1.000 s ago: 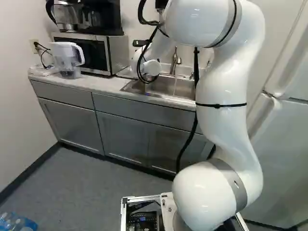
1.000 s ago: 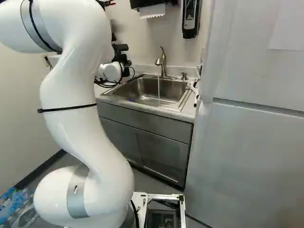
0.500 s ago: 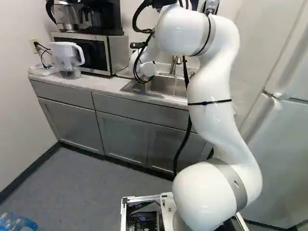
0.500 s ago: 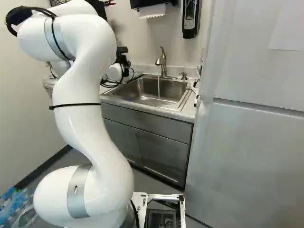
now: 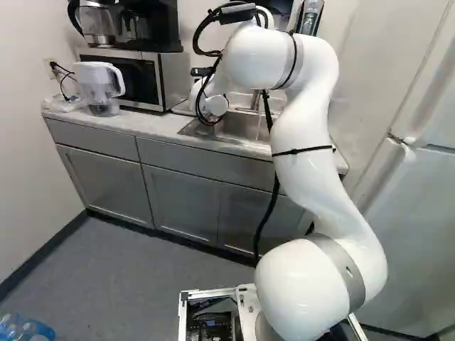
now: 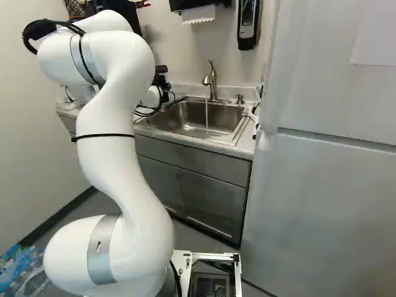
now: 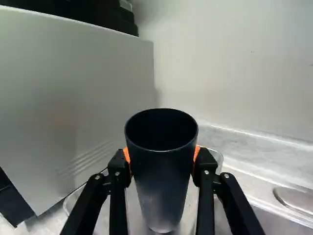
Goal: Rinse the cup and place it in the tray
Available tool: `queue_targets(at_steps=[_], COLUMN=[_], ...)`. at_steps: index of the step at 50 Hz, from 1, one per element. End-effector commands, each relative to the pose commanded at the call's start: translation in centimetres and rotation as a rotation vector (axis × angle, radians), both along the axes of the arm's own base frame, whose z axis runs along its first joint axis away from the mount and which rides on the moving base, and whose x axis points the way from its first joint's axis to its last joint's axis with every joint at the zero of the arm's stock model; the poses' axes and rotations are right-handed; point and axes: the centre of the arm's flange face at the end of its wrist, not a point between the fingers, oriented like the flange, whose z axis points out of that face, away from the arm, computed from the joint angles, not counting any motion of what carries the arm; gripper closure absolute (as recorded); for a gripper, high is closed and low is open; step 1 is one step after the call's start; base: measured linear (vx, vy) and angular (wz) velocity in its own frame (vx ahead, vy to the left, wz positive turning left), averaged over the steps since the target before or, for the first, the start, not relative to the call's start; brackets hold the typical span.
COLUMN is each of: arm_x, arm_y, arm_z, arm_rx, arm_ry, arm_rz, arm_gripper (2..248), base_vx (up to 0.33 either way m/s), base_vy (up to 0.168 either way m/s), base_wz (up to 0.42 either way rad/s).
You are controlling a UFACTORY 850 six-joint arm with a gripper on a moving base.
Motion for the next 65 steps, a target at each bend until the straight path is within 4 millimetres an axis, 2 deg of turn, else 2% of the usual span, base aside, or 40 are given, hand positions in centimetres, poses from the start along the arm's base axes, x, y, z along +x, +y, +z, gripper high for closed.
queue_targets(at_steps=[58,59,63,64,65], arm_x=[-0.04,-0.04,-0.04,-0.04,-0.04], arm_y=[0.01,0.01,0.01,0.01,0.01], arm_z=[-0.57,-0.57,-0.57,-0.57,-0.57], arm_rx=[-0.012,-0.012,-0.012,-0.012,-0.012], arm_ry=[0.062,0.062,0.062,0.062,0.062], arm_rz=[0.002,0.002,0.002,0.002,0.002], arm_gripper=[123,97,97,63,63], base_vx=[0.000,0.000,0.000,0.000,0.000], base_vy=[0.000,0.000,0.000,0.000,0.000], base_wz=[0.000,0.000,0.000,0.000,0.000])
